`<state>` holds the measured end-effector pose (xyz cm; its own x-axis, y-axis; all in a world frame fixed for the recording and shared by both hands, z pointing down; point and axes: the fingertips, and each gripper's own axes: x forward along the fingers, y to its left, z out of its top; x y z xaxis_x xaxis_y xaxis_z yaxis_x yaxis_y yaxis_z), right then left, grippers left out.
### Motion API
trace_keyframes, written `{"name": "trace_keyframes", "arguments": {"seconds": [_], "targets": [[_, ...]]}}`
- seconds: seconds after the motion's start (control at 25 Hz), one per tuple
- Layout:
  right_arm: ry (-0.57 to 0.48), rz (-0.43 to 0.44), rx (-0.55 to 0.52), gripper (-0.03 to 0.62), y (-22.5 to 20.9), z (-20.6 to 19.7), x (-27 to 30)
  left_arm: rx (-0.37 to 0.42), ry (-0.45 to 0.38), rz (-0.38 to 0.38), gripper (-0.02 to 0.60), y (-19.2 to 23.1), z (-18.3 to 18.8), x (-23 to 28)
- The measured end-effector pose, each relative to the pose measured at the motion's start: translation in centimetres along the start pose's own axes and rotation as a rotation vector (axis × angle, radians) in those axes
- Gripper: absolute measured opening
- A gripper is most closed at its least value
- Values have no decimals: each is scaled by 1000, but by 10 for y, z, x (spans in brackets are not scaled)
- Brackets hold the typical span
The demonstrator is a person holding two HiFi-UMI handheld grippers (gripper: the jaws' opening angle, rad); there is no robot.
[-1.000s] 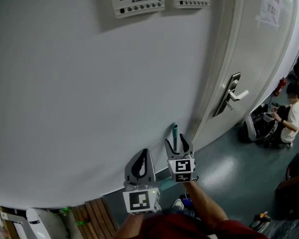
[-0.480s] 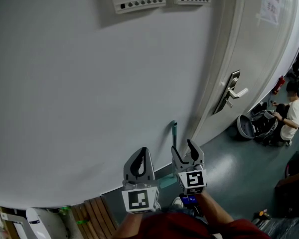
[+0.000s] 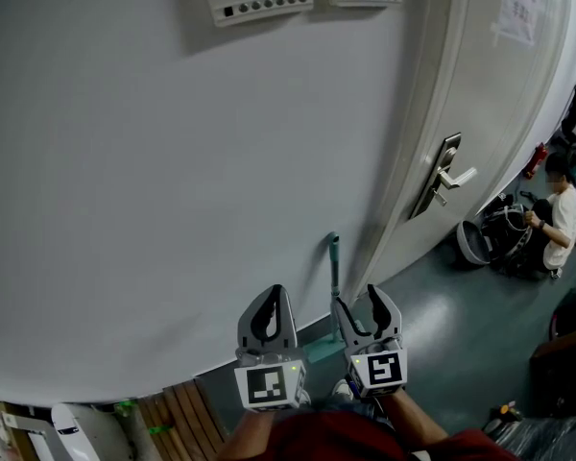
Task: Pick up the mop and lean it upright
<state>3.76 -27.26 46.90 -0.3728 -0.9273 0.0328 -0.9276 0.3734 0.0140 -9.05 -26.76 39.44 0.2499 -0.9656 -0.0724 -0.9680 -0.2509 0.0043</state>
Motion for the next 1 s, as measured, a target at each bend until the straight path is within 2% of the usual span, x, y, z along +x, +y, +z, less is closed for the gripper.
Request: {"name": "trace_keyframes", "arguments": {"seconds": [0.24,0.44,0.6,0.76,1.0], "targets": [[5,-14,13,249,-3,14,-4,-2,13,-3,14,-3,-4,2],[-17,8,21,240,-1,24,-9,2,18,-8,14,-6,-7,3],[-38,-5,-9,154,-1,38,-13,-13,19,-6,14,-6,-9,4],[-59,-10,16,74,-2,54,-17,-5,22,-7,14,-6,-7,3],[-64,-15,7,18,-3,82,-19,-36,13,-16,14,-10,-6,2]]}}
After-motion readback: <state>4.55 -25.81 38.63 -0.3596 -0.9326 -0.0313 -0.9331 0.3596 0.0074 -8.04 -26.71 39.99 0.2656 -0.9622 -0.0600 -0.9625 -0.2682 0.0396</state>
